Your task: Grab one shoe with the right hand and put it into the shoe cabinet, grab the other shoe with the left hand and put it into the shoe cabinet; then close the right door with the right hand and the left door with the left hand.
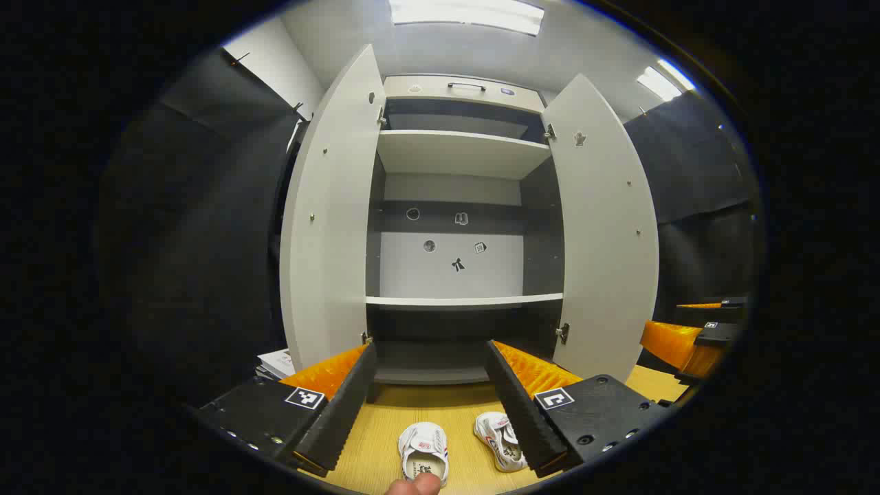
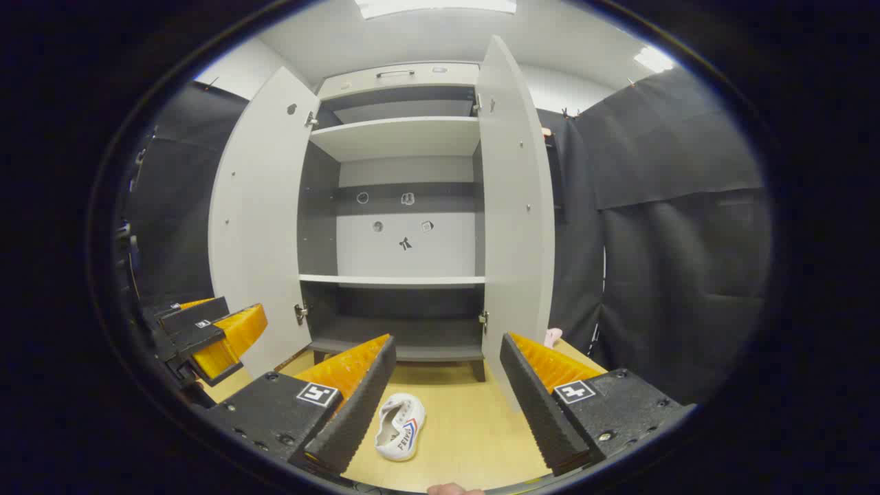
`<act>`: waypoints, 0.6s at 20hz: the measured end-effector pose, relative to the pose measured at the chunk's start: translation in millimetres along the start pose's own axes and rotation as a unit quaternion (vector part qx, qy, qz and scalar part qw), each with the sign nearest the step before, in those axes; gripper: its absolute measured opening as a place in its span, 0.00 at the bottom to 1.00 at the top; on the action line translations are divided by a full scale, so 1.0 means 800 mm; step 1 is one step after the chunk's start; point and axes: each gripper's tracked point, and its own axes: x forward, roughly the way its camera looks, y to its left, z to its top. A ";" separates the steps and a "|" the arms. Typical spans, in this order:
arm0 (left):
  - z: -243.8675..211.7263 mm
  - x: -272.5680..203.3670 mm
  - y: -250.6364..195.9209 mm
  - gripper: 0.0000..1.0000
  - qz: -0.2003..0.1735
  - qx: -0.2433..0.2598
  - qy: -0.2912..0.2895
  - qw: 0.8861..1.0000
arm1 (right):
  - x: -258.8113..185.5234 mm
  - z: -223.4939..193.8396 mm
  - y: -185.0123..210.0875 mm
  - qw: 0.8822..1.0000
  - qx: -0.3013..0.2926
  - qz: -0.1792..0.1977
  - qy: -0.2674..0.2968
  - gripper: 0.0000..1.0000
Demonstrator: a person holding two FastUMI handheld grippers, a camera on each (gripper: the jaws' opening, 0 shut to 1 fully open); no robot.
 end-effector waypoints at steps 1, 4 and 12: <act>-0.001 0.000 0.001 0.95 0.001 -0.001 0.001 1.000 | 0.000 -0.001 0.000 1.000 -0.001 0.000 -0.001 0.99; -0.001 0.000 0.004 0.95 0.004 -0.001 0.000 1.000 | 0.000 -0.002 0.002 1.000 -0.001 0.001 0.002 0.99; 0.002 0.002 0.006 0.95 0.004 -0.001 -0.005 1.000 | 0.001 -0.001 -0.002 1.000 0.000 -0.005 0.004 1.00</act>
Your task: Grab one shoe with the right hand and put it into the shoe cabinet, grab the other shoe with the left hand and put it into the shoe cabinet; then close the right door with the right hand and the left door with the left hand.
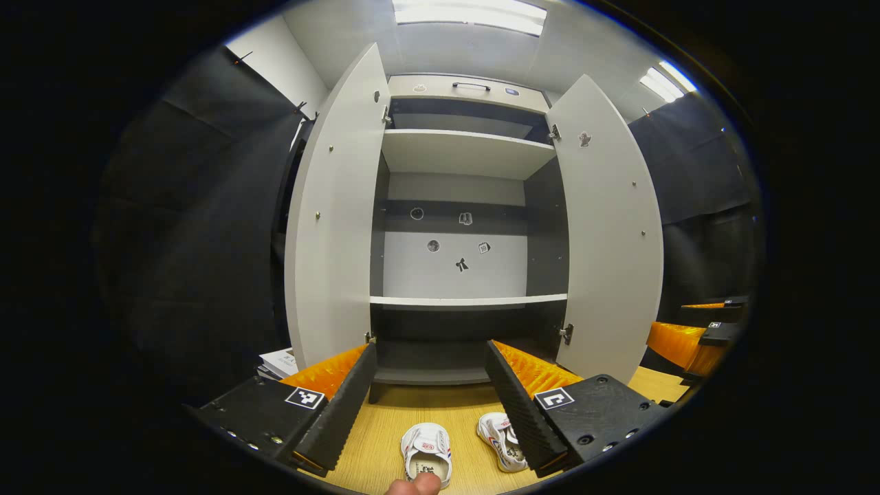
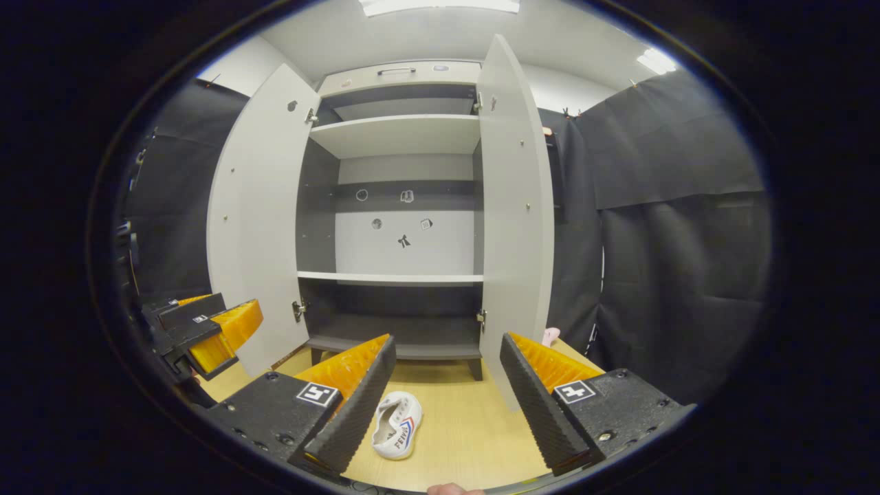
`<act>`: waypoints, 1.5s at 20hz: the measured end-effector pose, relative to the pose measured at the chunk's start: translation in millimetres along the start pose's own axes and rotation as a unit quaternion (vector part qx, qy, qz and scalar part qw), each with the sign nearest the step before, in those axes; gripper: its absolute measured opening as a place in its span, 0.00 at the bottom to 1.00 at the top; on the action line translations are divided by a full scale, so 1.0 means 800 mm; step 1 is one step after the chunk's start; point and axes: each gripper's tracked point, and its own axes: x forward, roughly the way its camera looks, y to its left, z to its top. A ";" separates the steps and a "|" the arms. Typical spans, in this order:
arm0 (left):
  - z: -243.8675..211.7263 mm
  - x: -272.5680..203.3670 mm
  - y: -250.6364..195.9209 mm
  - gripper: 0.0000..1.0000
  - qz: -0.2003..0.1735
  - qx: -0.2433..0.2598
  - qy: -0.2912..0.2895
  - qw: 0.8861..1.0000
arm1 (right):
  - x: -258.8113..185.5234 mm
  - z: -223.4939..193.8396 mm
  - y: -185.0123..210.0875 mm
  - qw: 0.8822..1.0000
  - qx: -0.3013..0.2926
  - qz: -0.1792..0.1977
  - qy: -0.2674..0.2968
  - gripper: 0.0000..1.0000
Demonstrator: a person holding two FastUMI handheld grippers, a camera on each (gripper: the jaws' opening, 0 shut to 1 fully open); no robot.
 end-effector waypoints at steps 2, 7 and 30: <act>0.002 0.001 0.000 0.95 0.000 0.002 -0.002 1.000 | 0.000 0.001 -0.001 1.000 0.001 -0.002 -0.001 1.00; 0.004 0.002 0.000 0.95 -0.004 0.004 -0.005 1.000 | 0.001 0.001 0.004 1.000 0.000 0.001 -0.003 0.99; -0.010 -0.012 0.064 0.95 0.039 0.017 0.009 0.999 | 0.106 -0.227 0.136 0.978 -0.030 0.107 0.179 0.99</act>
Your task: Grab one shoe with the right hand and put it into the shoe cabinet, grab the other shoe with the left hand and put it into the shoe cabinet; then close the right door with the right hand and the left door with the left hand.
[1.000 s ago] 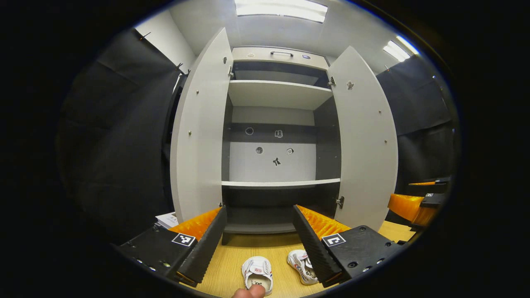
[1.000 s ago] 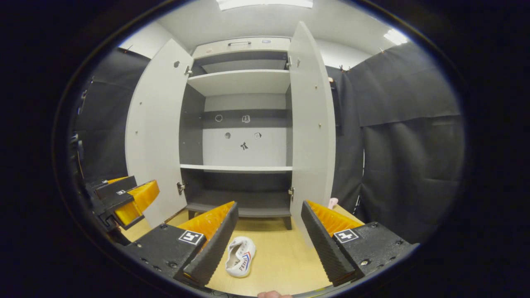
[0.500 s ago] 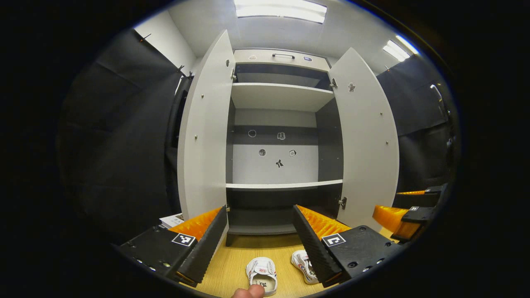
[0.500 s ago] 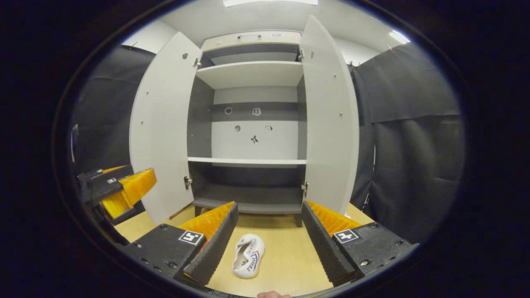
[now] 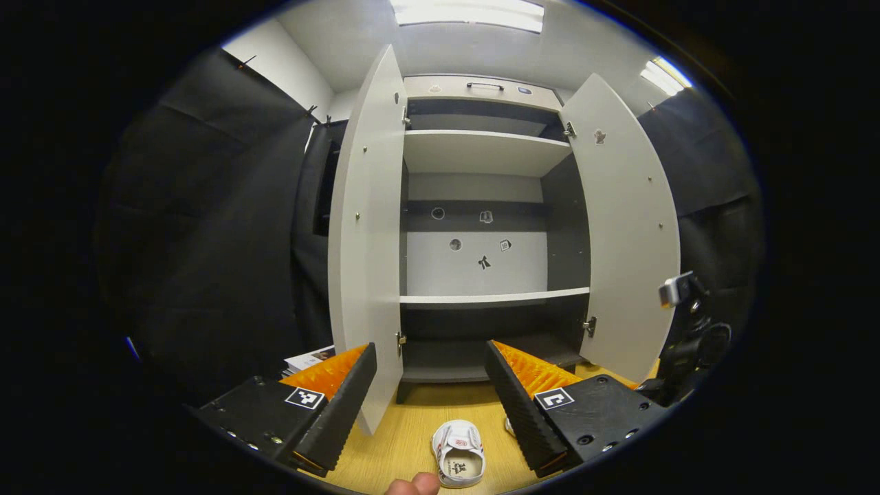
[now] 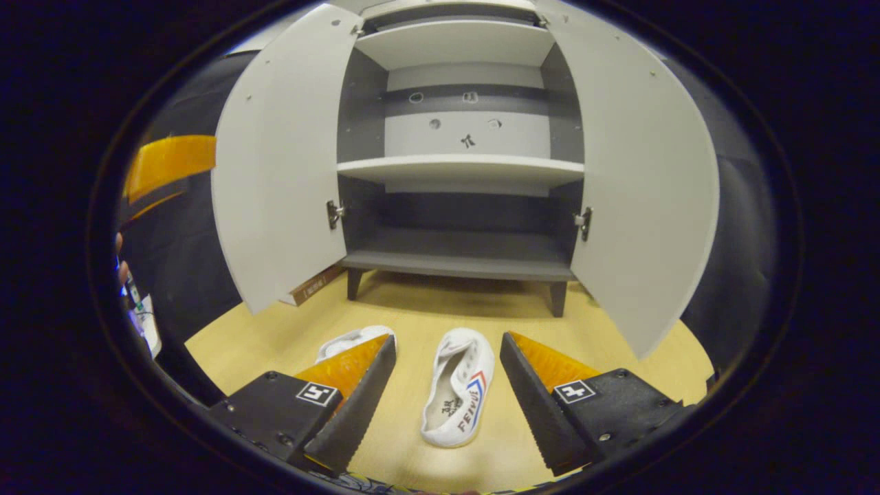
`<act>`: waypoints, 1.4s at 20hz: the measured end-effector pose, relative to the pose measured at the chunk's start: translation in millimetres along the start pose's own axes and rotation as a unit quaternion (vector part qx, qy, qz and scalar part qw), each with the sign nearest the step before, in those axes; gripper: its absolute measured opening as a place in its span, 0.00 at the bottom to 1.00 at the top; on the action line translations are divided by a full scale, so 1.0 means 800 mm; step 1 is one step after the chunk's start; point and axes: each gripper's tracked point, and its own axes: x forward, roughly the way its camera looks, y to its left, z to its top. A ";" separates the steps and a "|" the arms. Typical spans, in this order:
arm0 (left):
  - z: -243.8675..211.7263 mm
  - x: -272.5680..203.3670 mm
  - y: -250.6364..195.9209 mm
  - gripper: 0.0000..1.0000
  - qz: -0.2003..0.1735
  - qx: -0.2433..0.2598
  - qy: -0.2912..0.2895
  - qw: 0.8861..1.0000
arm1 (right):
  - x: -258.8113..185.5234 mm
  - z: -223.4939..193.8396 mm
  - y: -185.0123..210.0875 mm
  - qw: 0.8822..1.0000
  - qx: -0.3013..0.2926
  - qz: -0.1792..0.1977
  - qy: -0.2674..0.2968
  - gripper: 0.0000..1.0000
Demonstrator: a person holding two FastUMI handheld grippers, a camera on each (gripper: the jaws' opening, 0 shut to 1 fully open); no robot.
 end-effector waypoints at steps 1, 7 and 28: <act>-0.004 -0.001 0.006 0.95 0.003 0.000 0.002 1.000 | 0.010 -0.015 0.006 1.000 -0.004 0.002 0.015 0.99; -0.019 0.005 0.035 0.95 0.015 -0.001 0.015 1.000 | 0.057 -0.069 0.033 0.996 -0.001 0.022 0.082 0.99; -0.066 0.033 0.070 0.95 0.035 -0.021 0.050 0.998 | 0.148 -0.101 -0.009 0.994 0.013 -0.036 0.102 0.04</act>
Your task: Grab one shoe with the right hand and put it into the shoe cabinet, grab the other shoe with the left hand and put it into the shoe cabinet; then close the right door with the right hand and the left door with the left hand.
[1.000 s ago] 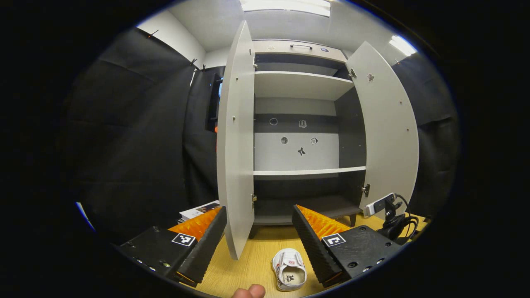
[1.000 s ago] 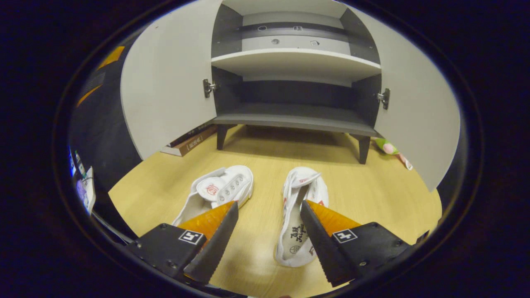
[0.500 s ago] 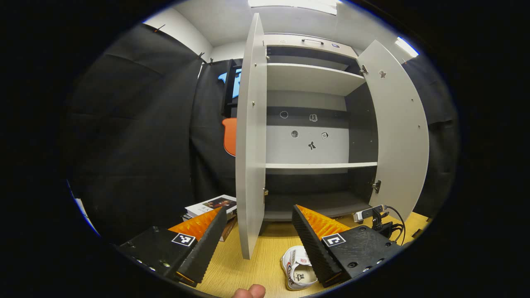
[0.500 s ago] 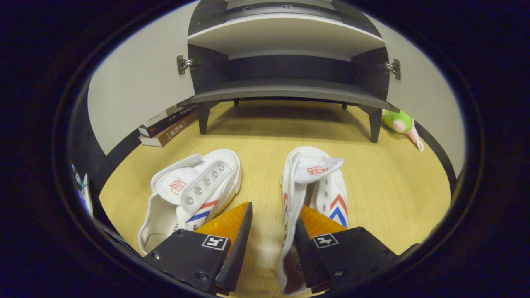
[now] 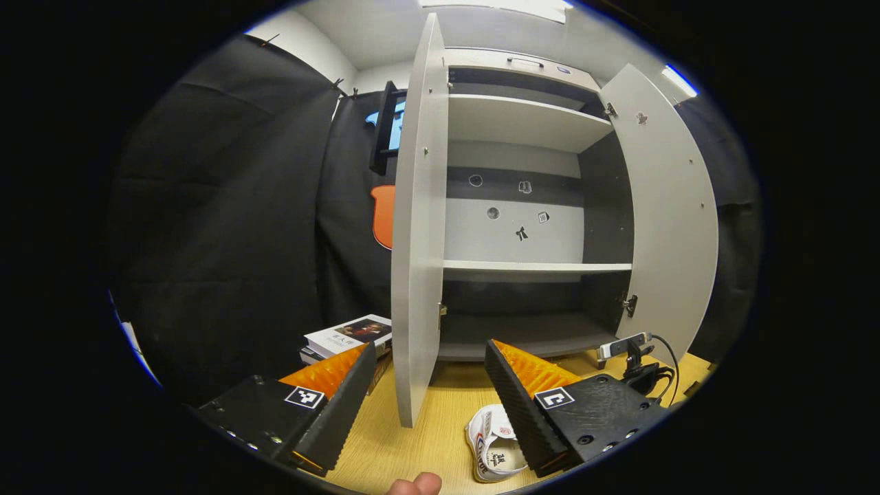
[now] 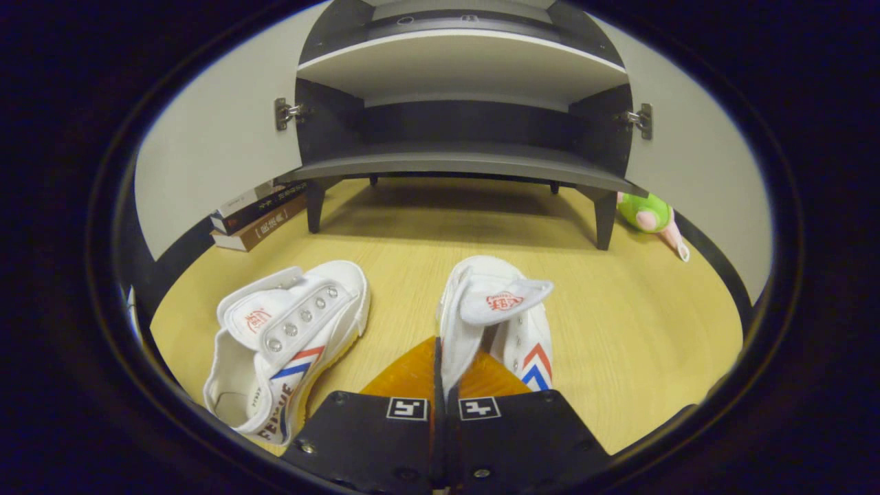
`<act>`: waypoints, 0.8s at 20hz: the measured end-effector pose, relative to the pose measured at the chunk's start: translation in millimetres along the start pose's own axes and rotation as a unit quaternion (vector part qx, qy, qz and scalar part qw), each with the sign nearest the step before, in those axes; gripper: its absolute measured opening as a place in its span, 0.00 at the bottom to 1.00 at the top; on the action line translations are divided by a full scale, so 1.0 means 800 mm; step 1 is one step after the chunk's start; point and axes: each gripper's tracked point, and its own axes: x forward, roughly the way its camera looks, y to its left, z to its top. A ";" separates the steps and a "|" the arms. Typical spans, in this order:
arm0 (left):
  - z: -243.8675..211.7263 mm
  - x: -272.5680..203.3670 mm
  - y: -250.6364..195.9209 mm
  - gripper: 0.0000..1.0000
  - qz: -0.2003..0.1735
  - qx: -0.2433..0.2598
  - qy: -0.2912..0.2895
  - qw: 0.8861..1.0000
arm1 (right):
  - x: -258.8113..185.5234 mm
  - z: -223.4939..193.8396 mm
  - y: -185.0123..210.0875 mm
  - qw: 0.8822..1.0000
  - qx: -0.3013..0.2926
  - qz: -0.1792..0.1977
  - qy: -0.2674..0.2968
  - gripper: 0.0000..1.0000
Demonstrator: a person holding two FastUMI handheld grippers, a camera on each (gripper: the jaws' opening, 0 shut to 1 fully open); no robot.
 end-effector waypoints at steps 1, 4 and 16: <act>0.000 -0.001 -0.001 0.95 -0.001 0.001 0.001 1.000 | -0.004 0.004 -0.005 1.000 -0.005 -0.003 -0.009 0.04; -0.004 0.002 -0.004 0.95 -0.003 0.003 0.000 1.000 | -0.014 0.020 -0.014 1.000 -0.008 -0.004 -0.028 0.04; 0.010 0.006 -0.055 0.95 -0.024 0.006 -0.013 1.000 | -0.150 0.159 -0.036 0.987 0.002 0.003 -0.158 0.03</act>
